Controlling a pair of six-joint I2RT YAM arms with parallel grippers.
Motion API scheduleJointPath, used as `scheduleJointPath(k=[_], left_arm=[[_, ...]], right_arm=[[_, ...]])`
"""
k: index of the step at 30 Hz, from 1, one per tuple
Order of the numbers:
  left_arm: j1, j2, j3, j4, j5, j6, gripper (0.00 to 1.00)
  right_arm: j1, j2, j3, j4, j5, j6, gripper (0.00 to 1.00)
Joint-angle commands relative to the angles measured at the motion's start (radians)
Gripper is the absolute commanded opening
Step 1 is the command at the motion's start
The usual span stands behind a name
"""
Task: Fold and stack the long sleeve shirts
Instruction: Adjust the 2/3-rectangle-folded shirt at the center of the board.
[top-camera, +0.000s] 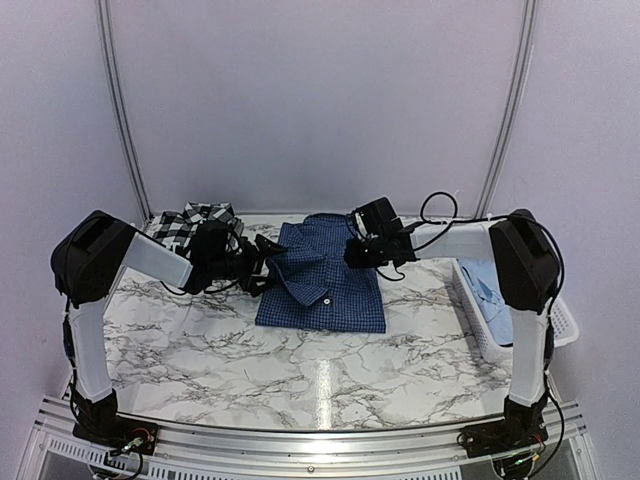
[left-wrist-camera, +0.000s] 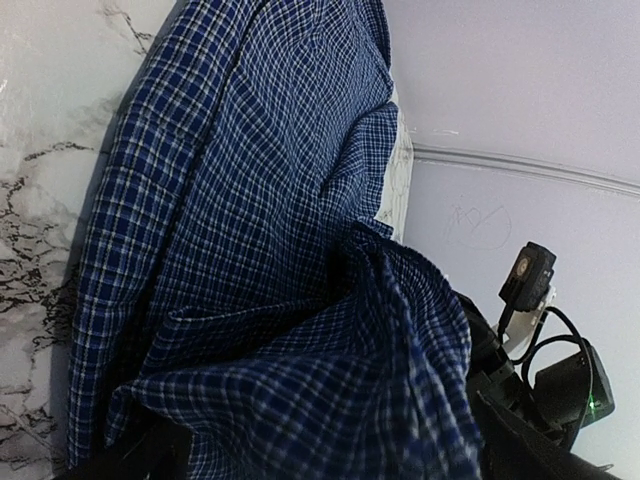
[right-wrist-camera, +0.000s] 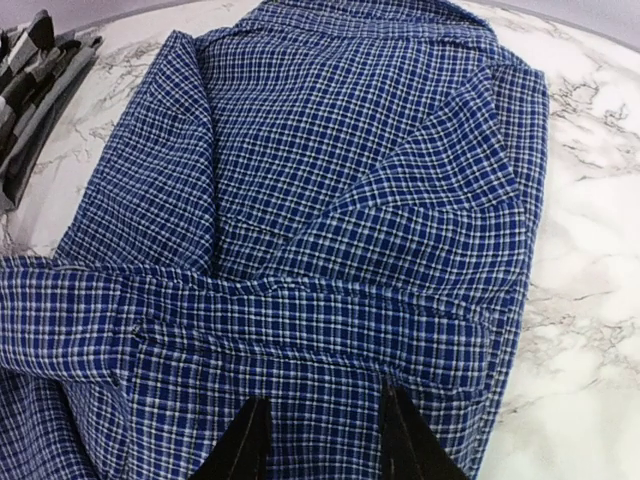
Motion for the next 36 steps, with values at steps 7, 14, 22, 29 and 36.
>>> scheduleJointPath(k=[7,14,22,29,36], left_arm=[[0.016,-0.039,0.042,-0.048,0.007,0.143,0.99],[-0.004,-0.038,0.100,-0.062,0.015,0.151,0.99],[-0.032,0.044,0.217,-0.064,0.008,0.119,0.99],[-0.037,0.144,0.356,-0.080,0.013,0.085,0.99],[-0.038,0.178,0.382,-0.092,0.000,0.075,0.99]], right_arm=[[0.000,-0.070,0.035,-0.058,0.006,-0.019,0.49],[-0.001,-0.162,-0.046,-0.052,0.018,-0.007,0.54],[-0.044,-0.150,-0.047,-0.075,0.017,-0.007,0.54],[-0.077,-0.021,0.024,-0.090,-0.026,-0.033,0.52],[-0.080,0.044,0.084,-0.105,-0.016,-0.039,0.49]])
